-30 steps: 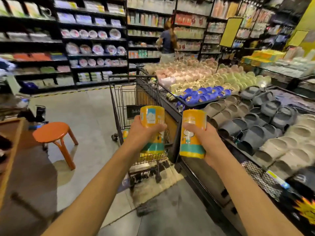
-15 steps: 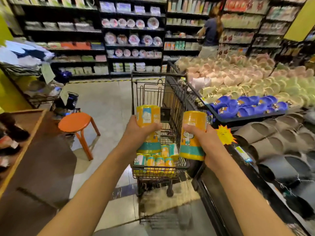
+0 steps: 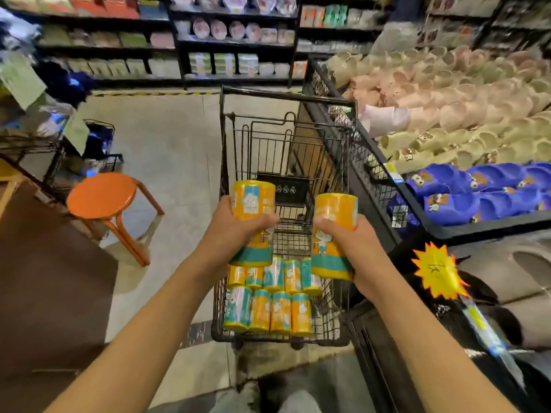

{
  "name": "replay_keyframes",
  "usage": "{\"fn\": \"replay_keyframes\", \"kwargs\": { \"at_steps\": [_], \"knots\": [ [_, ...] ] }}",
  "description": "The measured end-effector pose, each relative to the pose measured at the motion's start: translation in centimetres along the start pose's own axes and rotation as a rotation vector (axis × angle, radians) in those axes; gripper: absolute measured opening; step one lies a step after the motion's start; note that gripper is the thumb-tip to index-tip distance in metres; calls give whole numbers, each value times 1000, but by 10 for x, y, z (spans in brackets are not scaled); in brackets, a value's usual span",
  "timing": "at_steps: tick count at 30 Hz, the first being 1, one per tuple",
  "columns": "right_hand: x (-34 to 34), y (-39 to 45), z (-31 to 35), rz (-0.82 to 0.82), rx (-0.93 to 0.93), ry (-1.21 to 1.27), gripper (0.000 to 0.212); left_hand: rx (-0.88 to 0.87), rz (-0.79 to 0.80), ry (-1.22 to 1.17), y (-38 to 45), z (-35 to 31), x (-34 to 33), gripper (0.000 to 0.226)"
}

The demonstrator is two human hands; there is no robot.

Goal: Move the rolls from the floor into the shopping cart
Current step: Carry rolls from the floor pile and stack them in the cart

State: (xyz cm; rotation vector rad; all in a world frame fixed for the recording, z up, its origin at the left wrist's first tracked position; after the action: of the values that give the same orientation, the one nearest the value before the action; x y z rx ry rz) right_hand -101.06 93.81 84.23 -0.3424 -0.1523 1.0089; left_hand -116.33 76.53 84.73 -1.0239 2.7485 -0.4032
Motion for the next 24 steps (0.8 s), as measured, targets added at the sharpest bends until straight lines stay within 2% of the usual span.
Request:
{"fn": "replay_keyframes", "kwargs": {
  "at_steps": [5,6,9,14,18,21,24],
  "knots": [
    [10,102,-50,-13,-92,5,79,61,-54,13,88,43,23,47],
    [10,122,-65,6,-119,7,74,82,-64,6,105,57,27,47],
    [10,182,-111,67,-157,20,38,155,-93,21,162,107,39,56],
    [19,268,-187,83,-244,-28,55,275,-147,89,244,190,57,52],
    [30,324,-235,61,-270,-86,51,336,-187,210,300,253,71,60],
    [39,354,-267,11,-294,-56,39,360,-207,436,334,286,74,54],
    [44,370,-293,12,-328,-34,54,391,-136,600,364,318,64,61]
  ]
}}
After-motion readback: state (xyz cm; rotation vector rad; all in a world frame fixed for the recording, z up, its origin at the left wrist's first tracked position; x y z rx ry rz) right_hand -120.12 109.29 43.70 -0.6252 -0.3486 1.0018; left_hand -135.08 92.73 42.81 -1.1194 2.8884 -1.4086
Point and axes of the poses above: each hand's wrist, its own y-axis towards the middle knuckle, its own x-axis out of the back of the hand, z = x × y, the point moved 10 cm from there along y, towards the middle knuckle, and after that the axes turned 13 degrees about z, right-handed, at the moved point
